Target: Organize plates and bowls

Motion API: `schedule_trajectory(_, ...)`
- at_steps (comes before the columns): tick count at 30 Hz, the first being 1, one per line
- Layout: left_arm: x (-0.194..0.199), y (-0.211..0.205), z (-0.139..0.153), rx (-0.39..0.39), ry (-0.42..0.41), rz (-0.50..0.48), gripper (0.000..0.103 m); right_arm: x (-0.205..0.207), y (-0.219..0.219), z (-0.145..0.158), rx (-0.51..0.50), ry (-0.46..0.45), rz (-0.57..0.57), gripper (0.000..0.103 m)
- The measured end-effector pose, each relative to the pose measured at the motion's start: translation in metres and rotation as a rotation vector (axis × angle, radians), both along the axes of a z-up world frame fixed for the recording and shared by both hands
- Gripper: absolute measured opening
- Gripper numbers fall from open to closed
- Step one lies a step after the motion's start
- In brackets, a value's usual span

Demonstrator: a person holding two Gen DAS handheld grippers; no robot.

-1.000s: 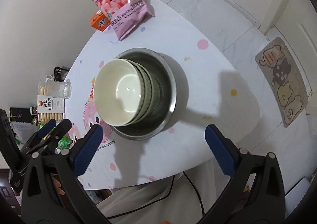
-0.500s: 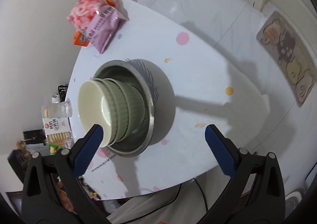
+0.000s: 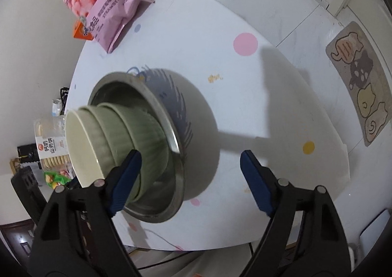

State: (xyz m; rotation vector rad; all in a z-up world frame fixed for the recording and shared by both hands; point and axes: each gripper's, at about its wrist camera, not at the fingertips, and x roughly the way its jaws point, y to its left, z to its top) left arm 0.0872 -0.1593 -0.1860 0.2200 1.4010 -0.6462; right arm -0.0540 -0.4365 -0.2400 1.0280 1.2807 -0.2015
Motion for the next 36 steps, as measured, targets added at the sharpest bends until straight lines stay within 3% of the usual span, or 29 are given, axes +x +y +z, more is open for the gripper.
schedule_trajectory(9,0.008,-0.028,-0.024,-0.027,0.071,-0.060,0.052,0.005,-0.011,-0.012,0.030,0.012,-0.006,0.083)
schedule_trajectory(12,0.015,-0.029,-0.030,-0.021,0.074,-0.057,0.052,0.008,-0.013,-0.019,0.031,0.022,0.004,0.076)
schedule_trajectory(13,0.017,-0.029,-0.032,-0.022,0.085,-0.056,0.051,0.010,-0.012,-0.021,0.034,0.022,0.013,0.067)
schedule_trajectory(15,0.019,-0.029,-0.035,-0.038,0.113,-0.061,0.044,0.013,-0.014,-0.023,0.053,-0.019,0.008,0.060)
schedule_trajectory(19,0.012,-0.046,-0.038,-0.061,0.131,-0.122,0.013,0.024,-0.015,-0.023,0.082,-0.061,0.054,0.038)
schedule_trajectory(20,0.013,-0.048,-0.037,-0.052,0.125,-0.116,0.013,0.026,-0.016,-0.024,0.101,-0.076,0.056,0.033)
schedule_trajectory(21,0.012,-0.048,-0.037,-0.049,0.125,-0.115,0.013,0.028,-0.016,-0.021,0.105,-0.094,0.059,0.017)
schedule_trajectory(28,0.009,-0.044,-0.036,-0.055,0.115,-0.113,0.012,0.037,-0.006,-0.011,0.012,-0.064,0.195,0.015)
schedule_trajectory(36,0.008,-0.043,-0.030,-0.035,0.069,-0.087,0.011,0.039,0.006,-0.006,-0.038,-0.059,0.228,0.014)
